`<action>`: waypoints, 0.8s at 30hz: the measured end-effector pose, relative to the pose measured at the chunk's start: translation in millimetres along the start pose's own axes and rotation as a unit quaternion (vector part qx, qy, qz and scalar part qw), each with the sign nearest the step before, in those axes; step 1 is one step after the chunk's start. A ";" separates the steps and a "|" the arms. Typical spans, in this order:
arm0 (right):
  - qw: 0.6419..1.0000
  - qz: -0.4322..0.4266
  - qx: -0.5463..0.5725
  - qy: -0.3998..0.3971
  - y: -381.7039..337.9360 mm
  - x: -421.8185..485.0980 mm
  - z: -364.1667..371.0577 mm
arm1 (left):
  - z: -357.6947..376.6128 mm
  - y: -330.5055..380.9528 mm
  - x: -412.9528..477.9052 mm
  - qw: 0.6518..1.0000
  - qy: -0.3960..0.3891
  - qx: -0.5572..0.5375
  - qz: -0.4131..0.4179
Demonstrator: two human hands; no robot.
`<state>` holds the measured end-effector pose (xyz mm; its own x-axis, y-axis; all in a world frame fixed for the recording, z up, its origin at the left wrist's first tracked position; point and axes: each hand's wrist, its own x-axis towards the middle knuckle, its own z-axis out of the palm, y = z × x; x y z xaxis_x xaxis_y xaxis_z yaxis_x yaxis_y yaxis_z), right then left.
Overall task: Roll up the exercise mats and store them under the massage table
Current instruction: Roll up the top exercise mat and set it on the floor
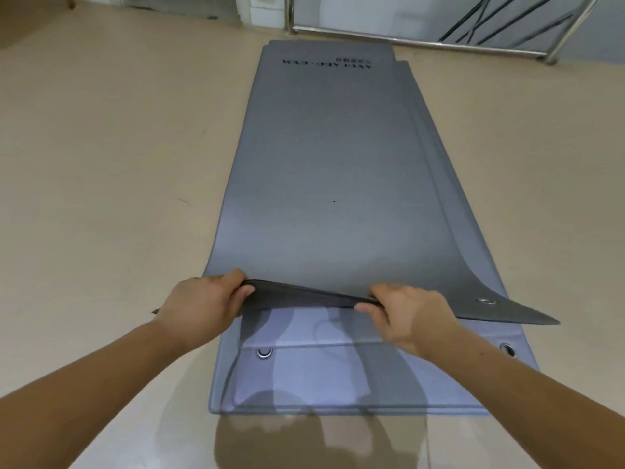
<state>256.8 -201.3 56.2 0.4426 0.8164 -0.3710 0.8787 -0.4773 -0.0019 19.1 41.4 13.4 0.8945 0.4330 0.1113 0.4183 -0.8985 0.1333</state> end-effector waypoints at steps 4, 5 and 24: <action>0.994 -0.021 0.086 -0.060 21.0 -2.4 -7.6 | -13.9 4.2 -2.7 0.997 -0.075 -0.029 0.018; 0.991 -0.013 0.116 -0.070 25.3 -0.4 -17.6 | -21.4 7.3 -0.1 0.993 -0.102 -0.051 0.014; 0.995 0.088 0.000 -0.045 20.7 28.3 -25.9 | -22.2 73.7 -59.2 0.985 -0.065 0.044 0.151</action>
<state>292.2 -179.7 69.7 0.5720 0.6874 -0.4475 0.7890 -0.6102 0.0713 -6.5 -48.9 38.5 0.9905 0.1373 0.0051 0.1371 -0.9902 0.0267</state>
